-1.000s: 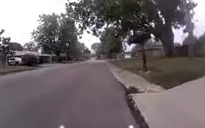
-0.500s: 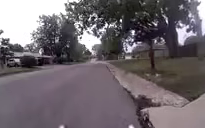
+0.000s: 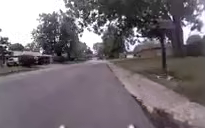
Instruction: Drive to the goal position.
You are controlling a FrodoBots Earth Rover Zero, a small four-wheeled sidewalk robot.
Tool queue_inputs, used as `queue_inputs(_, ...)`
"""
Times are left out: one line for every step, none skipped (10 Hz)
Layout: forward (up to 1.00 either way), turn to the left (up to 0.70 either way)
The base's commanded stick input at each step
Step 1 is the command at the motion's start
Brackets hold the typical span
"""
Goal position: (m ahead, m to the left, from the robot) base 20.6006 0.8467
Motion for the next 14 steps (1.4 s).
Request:
queue_inputs(1.00,0.00)
queue_inputs(1.00,0.00)
queue_inputs(1.00,0.00)
queue_inputs(1.00,0.00)
queue_inputs(1.00,0.00)
queue_inputs(1.00,0.00)
queue_inputs(1.00,0.00)
queue_inputs(1.00,0.00)
queue_inputs(1.00,0.00)
queue_inputs(1.00,0.00)
queue_inputs(1.00,0.00)
queue_inputs(1.00,0.00)
queue_inputs(1.00,0.00)
queue_inputs(1.00,-0.18)
